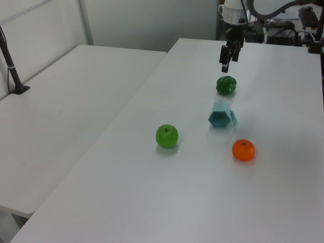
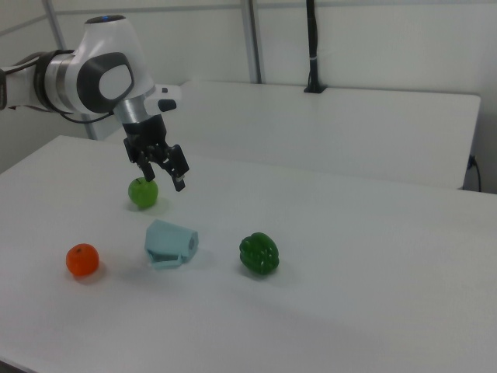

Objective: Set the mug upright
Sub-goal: 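Move the open gripper toward the light blue mug lying on its side, then lower the gripper onto the mug and grasp its rim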

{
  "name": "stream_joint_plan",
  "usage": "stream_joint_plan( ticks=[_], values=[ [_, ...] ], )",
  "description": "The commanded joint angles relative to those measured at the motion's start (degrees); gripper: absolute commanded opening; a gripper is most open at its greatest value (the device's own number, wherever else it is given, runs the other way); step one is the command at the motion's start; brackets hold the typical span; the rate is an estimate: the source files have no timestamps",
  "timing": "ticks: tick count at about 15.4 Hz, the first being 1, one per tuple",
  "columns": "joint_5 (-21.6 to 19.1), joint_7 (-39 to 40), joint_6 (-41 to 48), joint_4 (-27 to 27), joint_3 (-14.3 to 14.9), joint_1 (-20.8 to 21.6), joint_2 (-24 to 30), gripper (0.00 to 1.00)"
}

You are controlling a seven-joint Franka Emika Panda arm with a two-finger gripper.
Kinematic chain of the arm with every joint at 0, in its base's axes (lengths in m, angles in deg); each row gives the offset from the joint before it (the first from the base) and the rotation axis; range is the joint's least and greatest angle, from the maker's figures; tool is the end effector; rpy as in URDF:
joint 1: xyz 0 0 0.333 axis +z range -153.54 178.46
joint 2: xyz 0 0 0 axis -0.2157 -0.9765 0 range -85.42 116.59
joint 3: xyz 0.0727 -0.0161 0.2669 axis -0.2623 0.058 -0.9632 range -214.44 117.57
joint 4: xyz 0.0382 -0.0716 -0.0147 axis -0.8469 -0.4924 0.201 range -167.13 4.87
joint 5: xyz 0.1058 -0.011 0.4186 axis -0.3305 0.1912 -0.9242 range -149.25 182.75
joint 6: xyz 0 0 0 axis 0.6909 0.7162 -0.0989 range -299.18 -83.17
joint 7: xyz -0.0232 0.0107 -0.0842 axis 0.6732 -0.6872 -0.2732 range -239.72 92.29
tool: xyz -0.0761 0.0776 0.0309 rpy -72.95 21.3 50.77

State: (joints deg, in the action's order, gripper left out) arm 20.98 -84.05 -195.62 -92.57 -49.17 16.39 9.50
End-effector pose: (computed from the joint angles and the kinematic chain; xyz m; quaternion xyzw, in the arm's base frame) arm 0.6344 0.0462 0.4443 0.9981 -0.0372 0.0383 0.0294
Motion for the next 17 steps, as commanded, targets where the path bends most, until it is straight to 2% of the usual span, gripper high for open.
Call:
stream_joint_plan(
  ticks=[1,4,6,12,13,14,17],
  values=[
    [9.9,-0.6,0.4,-0.5,-0.9,5.7,-3.5,1.0],
    [23.1,-12.7,0.3,-0.9,-3.1,8.5,-8.0,1.0],
    [28.9,-15.9,0.3,-0.9,-3.5,10.5,-10.7,1.0],
    [31.6,-15.9,-2.5,-1.0,-3.9,12.8,-15.3,1.0],
    [33.2,-15.9,-2.5,-1.1,-3.9,12.8,-15.8,0.99],
    [35.6,-15.9,-2.5,-2.0,-3.9,12.8,-16.1,0.91],
    [41.7,-16.2,-2.4,-4.2,-3.9,12.8,-16.2,0.58]
  ],
)
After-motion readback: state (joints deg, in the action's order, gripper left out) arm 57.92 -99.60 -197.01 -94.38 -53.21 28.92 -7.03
